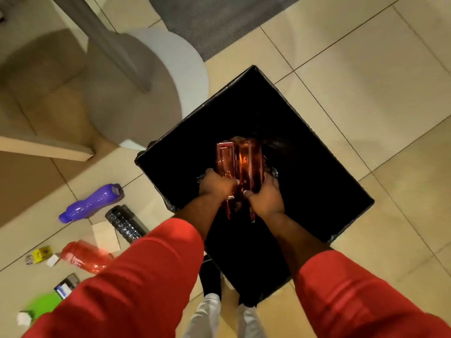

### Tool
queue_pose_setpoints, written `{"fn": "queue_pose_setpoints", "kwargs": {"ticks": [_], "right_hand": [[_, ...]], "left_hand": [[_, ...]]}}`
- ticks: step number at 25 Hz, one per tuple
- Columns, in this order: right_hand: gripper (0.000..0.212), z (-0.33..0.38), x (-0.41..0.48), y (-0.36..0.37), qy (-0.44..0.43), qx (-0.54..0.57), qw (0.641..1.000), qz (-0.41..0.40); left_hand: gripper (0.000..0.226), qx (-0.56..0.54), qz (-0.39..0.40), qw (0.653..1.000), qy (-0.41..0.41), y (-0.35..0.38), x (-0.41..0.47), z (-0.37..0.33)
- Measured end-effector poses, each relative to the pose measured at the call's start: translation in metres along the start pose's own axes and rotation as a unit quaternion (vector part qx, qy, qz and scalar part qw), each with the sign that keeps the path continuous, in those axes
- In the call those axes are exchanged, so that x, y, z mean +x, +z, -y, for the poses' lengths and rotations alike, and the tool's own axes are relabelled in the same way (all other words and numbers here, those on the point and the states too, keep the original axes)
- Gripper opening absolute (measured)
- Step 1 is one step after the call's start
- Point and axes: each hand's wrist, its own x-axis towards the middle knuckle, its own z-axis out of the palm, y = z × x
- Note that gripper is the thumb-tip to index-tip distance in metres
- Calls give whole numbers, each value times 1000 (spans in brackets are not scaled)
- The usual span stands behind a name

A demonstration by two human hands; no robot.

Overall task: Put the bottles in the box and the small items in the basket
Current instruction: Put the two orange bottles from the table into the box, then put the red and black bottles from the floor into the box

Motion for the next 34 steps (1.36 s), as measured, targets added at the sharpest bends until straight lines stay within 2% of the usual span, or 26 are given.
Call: {"fn": "queue_pose_setpoints", "kwargs": {"ticks": [3, 7, 10, 12, 20, 24, 28, 34], "right_hand": [[92, 4, -19, -14, -43, -34, 998, -11], [101, 28, -65, -55, -89, -92, 991, -22], [99, 45, -108, -89, -131, -138, 981, -32], [100, 57, -147, -114, -165, -170, 971, -34], [101, 93, -338, -191, -295, -238, 924, -49], [101, 105, -403, -193, -324, -276, 904, -39], [101, 117, -469, -168, -362, -304, 881, -36], [103, 125, -562, -84, -416, -314, 852, -53]], "left_hand": [[74, 1, 24, 998, 52, -15, -18, 0], [89, 84, 41, 973, 210, -54, -69, -6], [101, 204, 0, 935, 289, -85, -119, -9], [104, 238, -29, 919, 313, -114, -160, -6], [115, 247, -95, 917, 298, -212, -344, 61], [115, 272, -111, 912, 287, -240, -387, 101], [118, 267, -133, 915, 271, -279, -424, 156], [115, 236, -156, 921, 268, -334, -459, 277]]}}
